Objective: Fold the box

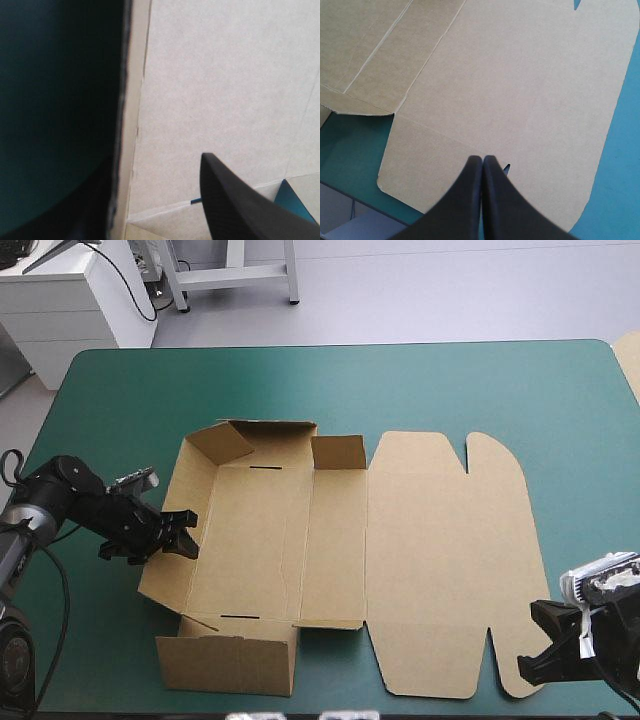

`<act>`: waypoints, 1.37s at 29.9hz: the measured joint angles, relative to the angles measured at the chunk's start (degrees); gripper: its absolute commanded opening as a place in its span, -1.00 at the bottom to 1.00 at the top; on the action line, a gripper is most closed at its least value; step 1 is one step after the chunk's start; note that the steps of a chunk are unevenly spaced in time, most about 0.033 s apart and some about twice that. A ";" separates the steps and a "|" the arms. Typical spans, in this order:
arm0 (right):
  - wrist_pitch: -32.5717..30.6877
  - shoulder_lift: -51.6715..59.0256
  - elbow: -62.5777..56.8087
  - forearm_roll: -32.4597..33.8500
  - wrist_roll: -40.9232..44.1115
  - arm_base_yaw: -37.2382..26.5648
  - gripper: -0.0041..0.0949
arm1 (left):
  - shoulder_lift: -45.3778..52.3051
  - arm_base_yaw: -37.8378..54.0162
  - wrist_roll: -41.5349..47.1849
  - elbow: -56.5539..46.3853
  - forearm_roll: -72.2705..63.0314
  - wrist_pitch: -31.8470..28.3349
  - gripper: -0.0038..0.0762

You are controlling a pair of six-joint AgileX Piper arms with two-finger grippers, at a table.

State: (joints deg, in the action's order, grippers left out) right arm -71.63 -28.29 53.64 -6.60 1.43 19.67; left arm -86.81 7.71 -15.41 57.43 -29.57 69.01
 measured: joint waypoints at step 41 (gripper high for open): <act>0.00 0.00 0.00 0.24 0.00 0.00 -0.96 | -2.76 -22.21 -7.04 24.95 33.07 1.49 -0.92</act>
State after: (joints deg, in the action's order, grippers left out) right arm -71.63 -28.29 53.64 -6.36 1.43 19.67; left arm -89.57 -14.50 -22.46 82.38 3.49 70.50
